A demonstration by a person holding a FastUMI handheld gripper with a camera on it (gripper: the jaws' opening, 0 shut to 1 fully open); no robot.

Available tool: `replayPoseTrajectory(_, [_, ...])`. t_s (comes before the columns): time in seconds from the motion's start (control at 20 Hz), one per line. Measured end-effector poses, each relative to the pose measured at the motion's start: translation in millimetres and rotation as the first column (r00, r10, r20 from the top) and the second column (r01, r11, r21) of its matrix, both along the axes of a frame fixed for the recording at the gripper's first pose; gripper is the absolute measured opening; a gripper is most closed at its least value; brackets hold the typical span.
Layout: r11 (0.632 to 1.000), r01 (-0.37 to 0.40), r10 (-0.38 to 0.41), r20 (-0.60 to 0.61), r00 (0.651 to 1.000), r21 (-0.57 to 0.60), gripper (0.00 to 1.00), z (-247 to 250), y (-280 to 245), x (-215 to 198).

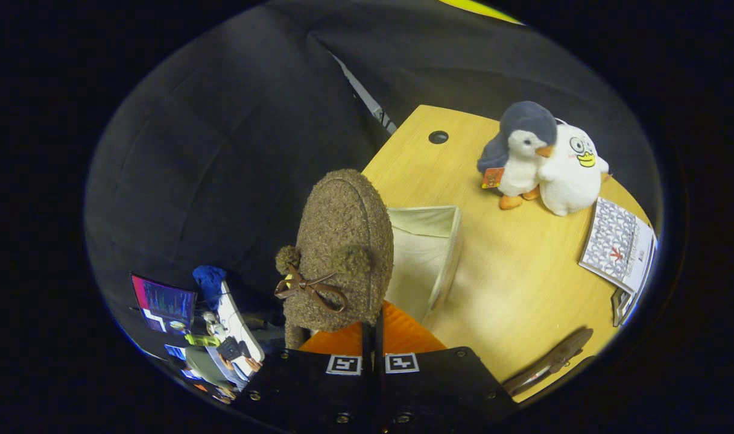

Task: Open the storage box then place both shoes into the box .Put the left shoe in first, then the right shoe, with the right side of both shoes facing outward in a uniform manner.

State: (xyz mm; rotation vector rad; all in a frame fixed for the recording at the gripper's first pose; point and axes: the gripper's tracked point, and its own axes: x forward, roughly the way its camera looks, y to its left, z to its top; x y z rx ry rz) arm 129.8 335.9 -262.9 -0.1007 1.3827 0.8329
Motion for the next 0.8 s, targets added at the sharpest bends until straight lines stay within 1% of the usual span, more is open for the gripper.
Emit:
replayPoseTrajectory(0.1, [0.998, -0.051, 0.051, 0.004, 0.999, -0.04, 0.0, -19.1, 17.9, -0.4])
replayPoseTrajectory(0.25, [0.985, -0.125, 0.129, 0.018, 0.992, -0.122, 0.0, -54.7, 29.5, 1.2])
replayPoseTrajectory(0.35, [0.971, -0.16, 0.167, 0.029, 0.985, -0.181, 0.0, -79.6, 32.1, 3.8])
replayPoseTrajectory(0.45, [0.956, -0.172, 0.184, 0.029, 0.982, -0.236, 0.01, -105.0, 30.9, 4.5])
replayPoseTrajectory(0.5, [0.95, -0.172, 0.184, 0.024, 0.983, -0.261, 0.0, -118.1, 30.8, 3.6])
replayPoseTrajectory(0.65, [0.938, -0.151, 0.15, -0.027, 0.988, -0.313, 0.0, -146.8, 31.7, -7.3])
replayPoseTrajectory(0.75, [0.941, -0.127, 0.121, -0.04, 0.992, -0.315, 0.0, -159.1, 32.8, -9.9])
replayPoseTrajectory(0.8, [0.948, -0.115, 0.104, -0.051, 0.993, -0.296, 0.02, -159.0, 36.0, -10.6])
